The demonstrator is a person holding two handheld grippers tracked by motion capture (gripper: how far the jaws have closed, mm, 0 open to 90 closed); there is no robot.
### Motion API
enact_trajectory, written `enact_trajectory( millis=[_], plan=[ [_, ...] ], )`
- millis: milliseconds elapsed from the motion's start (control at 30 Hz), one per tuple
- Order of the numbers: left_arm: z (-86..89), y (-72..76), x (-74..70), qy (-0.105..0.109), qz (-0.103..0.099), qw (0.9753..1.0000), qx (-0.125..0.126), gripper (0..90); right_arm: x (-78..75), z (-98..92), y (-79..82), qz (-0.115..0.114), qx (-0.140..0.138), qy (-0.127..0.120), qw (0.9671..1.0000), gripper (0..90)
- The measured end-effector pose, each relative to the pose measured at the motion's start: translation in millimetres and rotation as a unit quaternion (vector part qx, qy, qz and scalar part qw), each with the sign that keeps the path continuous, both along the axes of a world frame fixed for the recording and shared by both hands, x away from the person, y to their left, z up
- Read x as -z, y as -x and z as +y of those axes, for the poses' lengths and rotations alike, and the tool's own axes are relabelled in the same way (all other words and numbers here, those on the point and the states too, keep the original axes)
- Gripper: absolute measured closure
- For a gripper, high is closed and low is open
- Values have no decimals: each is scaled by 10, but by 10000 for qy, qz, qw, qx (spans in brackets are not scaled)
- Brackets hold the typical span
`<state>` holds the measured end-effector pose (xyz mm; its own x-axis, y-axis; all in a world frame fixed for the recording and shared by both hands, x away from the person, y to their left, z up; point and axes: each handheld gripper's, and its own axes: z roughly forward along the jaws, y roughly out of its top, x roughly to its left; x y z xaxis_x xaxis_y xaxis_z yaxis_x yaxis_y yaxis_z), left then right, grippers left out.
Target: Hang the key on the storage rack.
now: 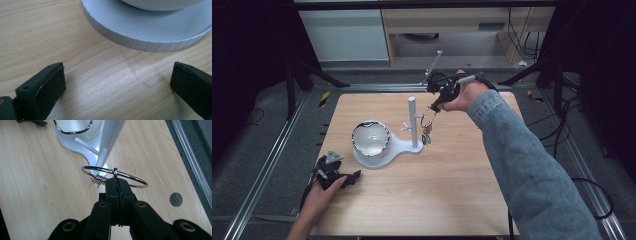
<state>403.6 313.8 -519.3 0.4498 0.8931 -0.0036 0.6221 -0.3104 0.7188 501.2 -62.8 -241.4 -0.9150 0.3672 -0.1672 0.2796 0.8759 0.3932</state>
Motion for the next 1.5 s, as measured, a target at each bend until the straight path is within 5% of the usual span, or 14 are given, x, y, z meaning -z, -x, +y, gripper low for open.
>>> enact_trajectory(
  millis=[567, 833, 1067, 1500],
  plan=[
    [0, 0, 0, 0, 0, 10000, 1, 0, 306, 273, -305, 366, 36, 127, 9992, 882],
    [0, 0, 0, 1, -1, 10000, -1, 0, 198, 169, -278, 97, 126, -65, 9999, 778],
    [1, 0, 0, -3, 0, 10000, 6, 0, 203, 13, -292, -102, 341, -58, 9993, 649],
    [1, 0, 0, 0, -1, 10000, 6, 0, 277, -235, -361, -524, 866, -198, 9947, 221]
  ],
)
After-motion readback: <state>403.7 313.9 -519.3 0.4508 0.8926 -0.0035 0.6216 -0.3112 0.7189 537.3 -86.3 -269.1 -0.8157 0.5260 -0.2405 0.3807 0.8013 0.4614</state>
